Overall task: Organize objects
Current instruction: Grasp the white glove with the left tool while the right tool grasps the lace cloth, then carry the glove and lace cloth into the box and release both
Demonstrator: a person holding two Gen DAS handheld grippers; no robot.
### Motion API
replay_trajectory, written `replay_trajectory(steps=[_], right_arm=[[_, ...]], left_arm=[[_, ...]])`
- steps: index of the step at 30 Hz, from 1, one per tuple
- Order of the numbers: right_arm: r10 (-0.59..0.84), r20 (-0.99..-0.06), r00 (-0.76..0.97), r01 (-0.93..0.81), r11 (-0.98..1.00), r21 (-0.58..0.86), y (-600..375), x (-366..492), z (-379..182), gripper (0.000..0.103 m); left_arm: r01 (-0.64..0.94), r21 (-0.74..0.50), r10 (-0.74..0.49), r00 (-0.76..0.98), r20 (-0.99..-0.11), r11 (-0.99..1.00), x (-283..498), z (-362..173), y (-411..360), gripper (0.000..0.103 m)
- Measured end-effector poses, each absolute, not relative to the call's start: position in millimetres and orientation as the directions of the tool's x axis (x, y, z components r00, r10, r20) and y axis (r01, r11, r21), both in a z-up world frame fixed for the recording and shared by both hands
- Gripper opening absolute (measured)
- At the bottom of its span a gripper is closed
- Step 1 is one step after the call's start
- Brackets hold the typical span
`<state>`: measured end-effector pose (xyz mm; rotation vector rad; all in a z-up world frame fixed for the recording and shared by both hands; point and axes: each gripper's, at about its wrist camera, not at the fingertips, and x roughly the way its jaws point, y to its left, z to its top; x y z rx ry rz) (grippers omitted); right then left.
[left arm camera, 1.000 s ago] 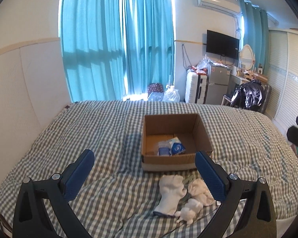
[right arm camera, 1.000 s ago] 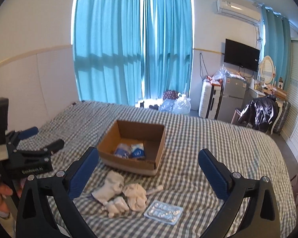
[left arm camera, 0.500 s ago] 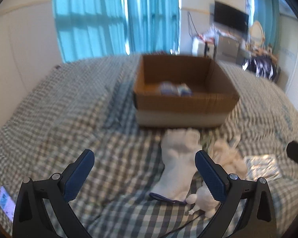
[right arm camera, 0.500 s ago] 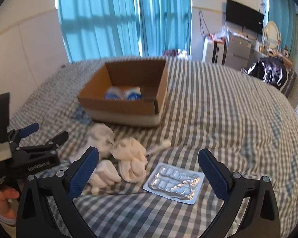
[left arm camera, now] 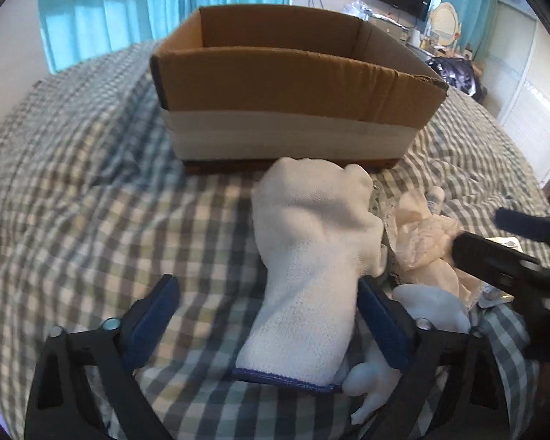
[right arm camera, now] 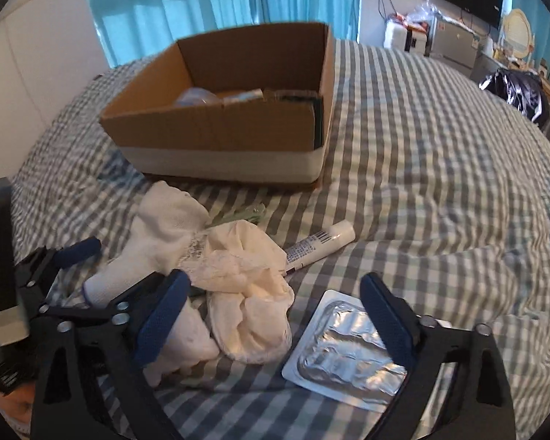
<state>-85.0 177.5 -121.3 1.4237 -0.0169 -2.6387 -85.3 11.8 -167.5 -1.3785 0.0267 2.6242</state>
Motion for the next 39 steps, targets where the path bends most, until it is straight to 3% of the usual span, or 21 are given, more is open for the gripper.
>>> replay_trajectory(steps=[2,3,5,7,12,14,20,28,39], right_arm=[[-0.151,-0.841,-0.519,0.119,-0.987,0.104,176.5,-89.9,-129.0,0.083],[-0.155,-0.844,-0.513,0.122,-0.987,0.108,175.5,-91.2,-130.8,0.075],[-0.160,-0.853,-0.497,0.137,-0.985,0.105,171.9,-93.0,-135.3,0.064],[-0.163,-0.857,-0.490,0.155,-0.983,0.098,168.4,-91.7,-137.6,0.049],[-0.172,-0.860,-0.480,0.188,-0.978,0.091,163.4,-84.6,-139.2,0.022],[-0.154,-0.855,-0.496,0.185,-0.980,0.069,161.1,-78.4,-134.3,0.018],[-0.134,-0.821,-0.554,0.222,-0.975,0.010,154.0,-50.9,-112.9,0.015],[-0.166,-0.770,-0.616,0.217,-0.975,0.037,160.1,-20.7,-72.2,0.015],[-0.200,-0.676,-0.709,0.232,-0.972,0.044,162.1,16.6,0.3,0.015]], left_arm=[[-0.183,-0.089,0.176,-0.545,-0.820,-0.979,-85.9,-168.7,12.2,0.082],[-0.196,-0.101,0.193,-0.537,-0.821,-0.975,-85.7,-169.4,12.8,0.077],[-0.222,-0.125,0.227,-0.527,-0.819,-0.967,-83.6,-168.9,14.6,0.057],[-0.246,-0.148,0.259,-0.520,-0.814,-0.958,-83.5,-166.2,15.3,0.046],[-0.234,-0.153,0.257,-0.522,-0.813,-0.960,-77.6,-159.0,12.3,0.035],[-0.225,-0.152,0.251,-0.527,-0.812,-0.963,-74.9,-153.7,9.0,0.033],[-0.190,-0.108,0.198,-0.556,-0.807,-0.976,-59.2,-137.3,-2.2,0.031],[-0.143,-0.079,0.150,-0.607,-0.781,-0.987,-25.9,-104.2,-28.0,0.031],[-0.132,-0.072,0.147,-0.740,-0.657,-0.989,2.7,-22.7,-34.2,0.031]])
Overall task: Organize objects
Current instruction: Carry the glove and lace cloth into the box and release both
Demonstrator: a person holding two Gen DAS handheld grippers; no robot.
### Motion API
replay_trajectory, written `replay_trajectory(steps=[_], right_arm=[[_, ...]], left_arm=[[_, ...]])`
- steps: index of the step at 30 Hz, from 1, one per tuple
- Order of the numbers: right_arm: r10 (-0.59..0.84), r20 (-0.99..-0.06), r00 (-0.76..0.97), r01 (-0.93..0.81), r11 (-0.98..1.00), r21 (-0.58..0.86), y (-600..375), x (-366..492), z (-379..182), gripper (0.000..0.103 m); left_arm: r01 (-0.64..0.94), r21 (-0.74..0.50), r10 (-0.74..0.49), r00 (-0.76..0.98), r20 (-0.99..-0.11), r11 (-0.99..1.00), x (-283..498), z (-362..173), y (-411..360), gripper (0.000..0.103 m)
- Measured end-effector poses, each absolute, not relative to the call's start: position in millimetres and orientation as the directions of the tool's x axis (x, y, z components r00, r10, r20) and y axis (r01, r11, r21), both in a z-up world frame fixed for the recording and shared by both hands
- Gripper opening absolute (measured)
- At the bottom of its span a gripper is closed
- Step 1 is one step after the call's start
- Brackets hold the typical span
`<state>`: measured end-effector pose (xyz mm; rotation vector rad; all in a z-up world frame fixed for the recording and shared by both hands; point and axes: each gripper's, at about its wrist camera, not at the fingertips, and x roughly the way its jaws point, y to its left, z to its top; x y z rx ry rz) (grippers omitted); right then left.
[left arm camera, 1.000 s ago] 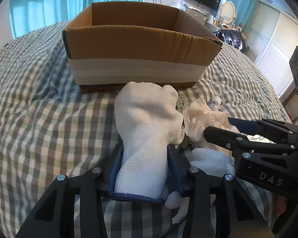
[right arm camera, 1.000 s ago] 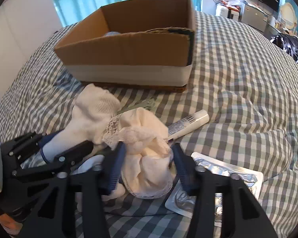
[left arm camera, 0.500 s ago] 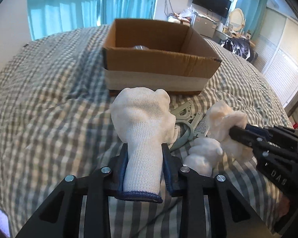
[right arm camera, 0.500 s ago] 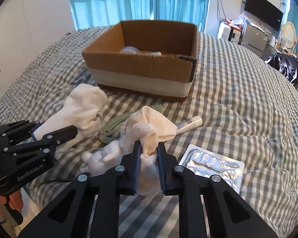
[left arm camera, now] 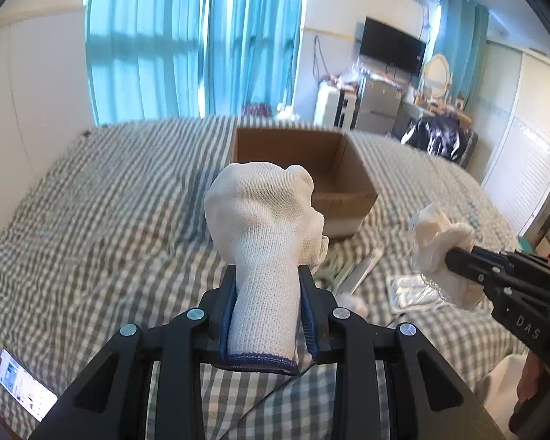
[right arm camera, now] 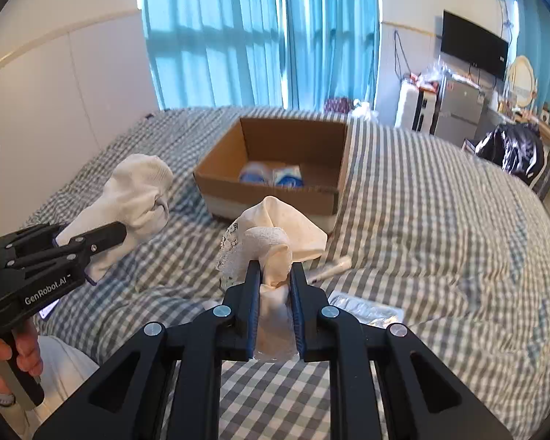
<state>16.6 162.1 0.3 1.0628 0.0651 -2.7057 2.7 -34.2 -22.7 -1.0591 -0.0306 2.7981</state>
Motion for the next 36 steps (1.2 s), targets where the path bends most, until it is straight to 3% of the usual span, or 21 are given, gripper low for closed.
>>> replay_trajectory(steps=[14,21,27,36], right_arm=[[-0.244,-0.547,-0.801,0.275,-0.961,0.027,161.1,-25.1,91.6,0.015],[-0.263,-0.514,-0.817,0.290,-0.957,0.029,150.9,-93.0,111.9,0.015],[-0.270,-0.531,-0.803,0.286,-0.957,0.055,146.3,-170.9,85.5,0.015],[-0.210,-0.657,-0.724,0.252,-0.967,0.031,145.5,-262.8,-25.0,0.015]], left_arm=[[-0.156,-0.060,0.163,-0.812,-0.560,-0.986,-47.3,53.7,-25.2,0.031],[-0.182,-0.057,0.183,-0.815,-0.549,-0.982,-113.6,58.1,-13.1,0.031],[-0.185,-0.032,0.169,-0.790,-0.589,-0.982,-182.4,24.3,-3.8,0.031],[-0.207,-0.017,0.165,-0.722,-0.672,-0.978,-248.8,-63.4,6.8,0.031]])
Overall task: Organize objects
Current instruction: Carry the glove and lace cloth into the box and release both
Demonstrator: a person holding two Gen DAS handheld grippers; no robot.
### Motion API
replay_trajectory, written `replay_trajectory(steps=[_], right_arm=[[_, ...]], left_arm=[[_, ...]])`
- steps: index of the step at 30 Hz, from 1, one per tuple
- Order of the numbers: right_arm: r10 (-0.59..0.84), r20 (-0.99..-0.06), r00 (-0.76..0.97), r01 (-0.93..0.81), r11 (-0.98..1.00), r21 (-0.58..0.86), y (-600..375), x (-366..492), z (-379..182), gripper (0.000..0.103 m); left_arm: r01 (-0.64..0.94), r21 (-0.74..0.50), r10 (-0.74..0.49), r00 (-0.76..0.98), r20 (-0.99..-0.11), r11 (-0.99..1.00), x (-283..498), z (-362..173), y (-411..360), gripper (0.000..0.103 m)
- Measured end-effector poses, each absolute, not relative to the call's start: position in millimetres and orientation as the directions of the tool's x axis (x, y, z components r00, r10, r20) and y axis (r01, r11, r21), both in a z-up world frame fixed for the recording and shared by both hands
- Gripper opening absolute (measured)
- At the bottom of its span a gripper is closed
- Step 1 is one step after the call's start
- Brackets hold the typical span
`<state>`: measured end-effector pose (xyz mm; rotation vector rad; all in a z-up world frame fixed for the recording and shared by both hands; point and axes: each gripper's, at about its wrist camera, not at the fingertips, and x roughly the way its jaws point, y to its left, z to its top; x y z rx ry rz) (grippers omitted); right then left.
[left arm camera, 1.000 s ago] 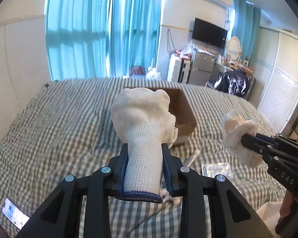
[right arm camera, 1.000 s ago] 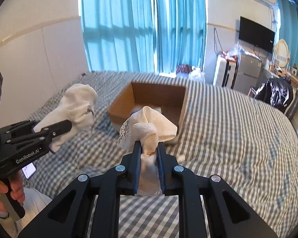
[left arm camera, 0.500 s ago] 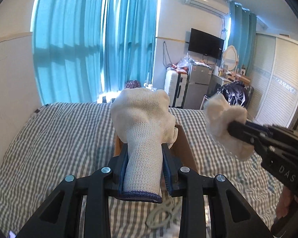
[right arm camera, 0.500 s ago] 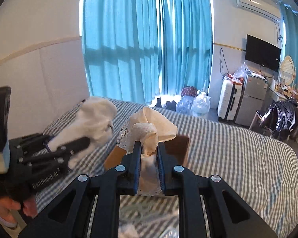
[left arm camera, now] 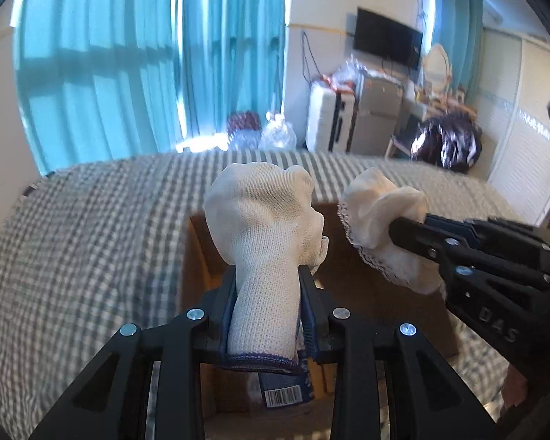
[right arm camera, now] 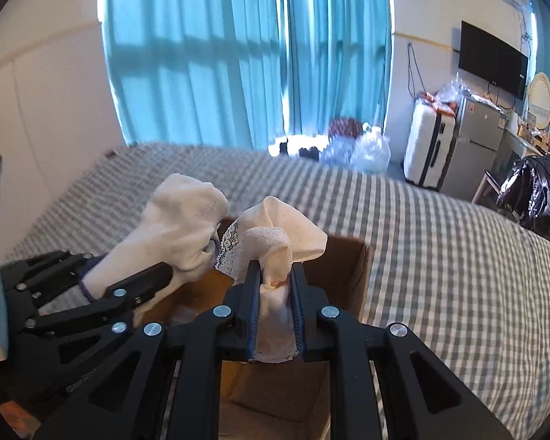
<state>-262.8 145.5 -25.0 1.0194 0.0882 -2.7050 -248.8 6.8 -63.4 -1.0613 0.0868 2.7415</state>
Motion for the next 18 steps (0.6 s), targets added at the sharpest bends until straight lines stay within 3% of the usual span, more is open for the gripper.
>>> replay_trajectory(steps=[6,9,11,12,13,14,18], right_arm=[[-0.230,-0.662,-0.713,0.225,-0.970,0.094,163.4,-271.2,-55.1,0.017],[-0.259,-0.657,-0.708,0.228,-0.964,0.135,173.9,-266.8,-51.2,0.027],[-0.252,-0.646,-0.721,0.218,-0.967,0.134,178.7,-258.8,-40.3,0.043],[-0.249,-0.639,-0.728,0.213,-0.968,0.135,181.2,-252.3,-33.0,0.059],[-0.246,-0.632,-0.735,0.209,-0.969,0.135,183.2,-247.2,-26.3,0.068],[-0.243,-0.623,-0.744,0.206,-0.970,0.133,186.5,-239.4,-16.4,0.068],[-0.213,-0.598,-0.772,0.201,-0.976,0.087,195.5,-204.4,27.4,0.068]], left_arm=[[-0.198,-0.013,0.150,-0.692,-0.706,-0.980,-255.3,-90.2,3.6,0.031],[-0.175,-0.036,0.147,-0.680,-0.718,-0.984,-252.8,-89.0,2.1,0.037],[-0.166,-0.043,0.146,-0.683,-0.716,-0.985,-245.0,-81.9,1.8,0.054],[-0.162,-0.040,0.142,-0.691,-0.708,-0.986,-241.5,-75.8,3.7,0.059],[-0.155,-0.032,0.133,-0.703,-0.699,-0.987,-234.6,-67.2,5.3,0.070],[-0.151,-0.030,0.129,-0.710,-0.693,-0.988,-231.6,-60.4,4.9,0.078],[-0.127,-0.027,0.113,-0.737,-0.666,-0.991,-203.3,-25.1,6.2,0.083]])
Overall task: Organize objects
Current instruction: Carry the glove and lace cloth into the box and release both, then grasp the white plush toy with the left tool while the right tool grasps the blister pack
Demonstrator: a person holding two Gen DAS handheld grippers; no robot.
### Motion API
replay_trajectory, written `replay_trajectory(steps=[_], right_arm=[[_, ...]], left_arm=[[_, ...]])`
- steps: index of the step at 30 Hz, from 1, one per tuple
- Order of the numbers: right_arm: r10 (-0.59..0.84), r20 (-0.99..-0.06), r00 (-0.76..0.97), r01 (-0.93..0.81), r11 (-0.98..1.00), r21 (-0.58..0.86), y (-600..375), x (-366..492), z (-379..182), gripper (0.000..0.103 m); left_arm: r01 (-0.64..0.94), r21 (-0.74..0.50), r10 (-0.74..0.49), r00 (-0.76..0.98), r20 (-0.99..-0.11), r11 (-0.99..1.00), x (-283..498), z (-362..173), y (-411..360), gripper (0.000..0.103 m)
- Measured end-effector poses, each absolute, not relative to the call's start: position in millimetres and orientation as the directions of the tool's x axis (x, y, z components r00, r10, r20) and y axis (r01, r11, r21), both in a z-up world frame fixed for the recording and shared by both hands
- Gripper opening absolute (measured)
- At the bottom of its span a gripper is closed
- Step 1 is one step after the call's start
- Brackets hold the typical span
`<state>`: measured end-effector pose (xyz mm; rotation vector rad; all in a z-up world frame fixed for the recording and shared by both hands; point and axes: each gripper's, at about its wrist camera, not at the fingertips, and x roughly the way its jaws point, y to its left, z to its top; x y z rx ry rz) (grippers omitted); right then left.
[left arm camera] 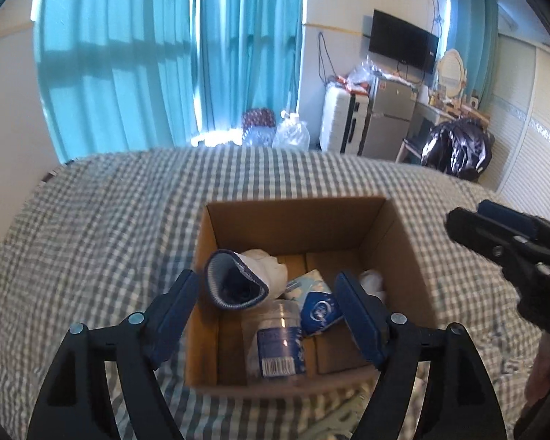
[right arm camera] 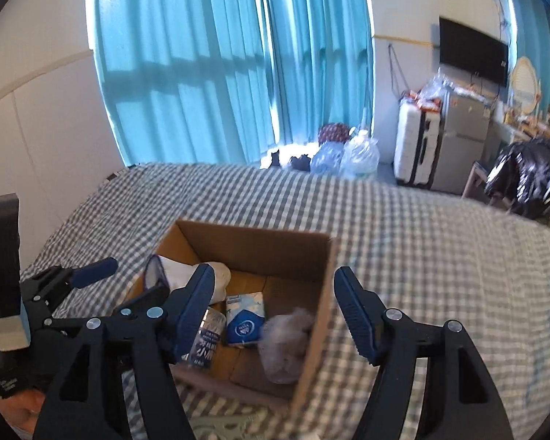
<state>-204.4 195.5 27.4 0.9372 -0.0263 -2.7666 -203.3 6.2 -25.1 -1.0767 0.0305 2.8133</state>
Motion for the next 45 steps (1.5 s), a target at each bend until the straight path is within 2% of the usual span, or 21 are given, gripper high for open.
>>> replay_trajectory(steps=[2,5,10,13,16,23,31,34,39,45], right_arm=[[-0.207,-0.586,-0.783,0.202,-0.977,0.074,199.4,-185.3,48.8,0.069],[-0.226,-0.574,-0.787,0.219,-0.972,0.083,205.7,-149.2,80.8,0.073],[-0.244,-0.565,-0.789,0.257,-0.965,0.057,214.7,-80.7,116.9,0.076],[-0.239,-0.556,-0.796,0.273,-0.962,0.022,219.0,-45.3,126.3,0.081],[-0.248,-0.567,-0.786,0.290,-0.957,0.018,224.2,-19.3,123.3,0.082],[-0.243,-0.631,-0.736,0.306,-0.952,0.010,247.6,7.4,61.5,0.084],[-0.152,-0.761,-0.631,0.335,-0.938,-0.089,249.6,-23.0,-24.0,0.083],[-0.171,-0.808,-0.564,0.377,-0.924,-0.068,249.9,-32.8,-52.0,0.083],[-0.157,-0.847,-0.507,0.420,-0.904,-0.084,246.1,-40.8,-84.5,0.083],[-0.175,-0.881,-0.439,0.408,-0.913,-0.022,248.8,-48.5,-103.4,0.083]], left_arm=[[-0.121,-0.026,0.109,-0.753,-0.649,-0.992,-183.2,-5.3,7.0,0.095],[-0.108,-0.009,0.091,-0.788,-0.608,-0.994,-149.1,24.8,7.6,0.101],[-0.063,0.046,0.026,-0.830,-0.558,-0.997,-94.5,61.6,3.7,0.103],[-0.050,0.028,0.026,-0.831,-0.556,-0.998,-70.5,69.4,-3.2,0.103],[-0.022,0.000,0.018,-0.822,-0.569,-1.000,-48.3,66.2,-6.5,0.103],[0.035,-0.018,-0.017,-0.786,-0.618,-0.999,-16.0,21.5,2.1,0.103],[0.074,0.035,-0.078,-0.718,-0.692,-0.997,-10.6,-55.6,33.8,0.103],[0.064,0.050,-0.080,-0.669,-0.739,-0.997,-18.2,-86.2,45.3,0.103],[0.032,0.074,-0.078,-0.612,-0.787,-0.997,-25.5,-125.9,59.6,0.103],[0.003,0.079,-0.068,-0.545,-0.836,-0.997,-38.2,-155.9,69.0,0.103]])
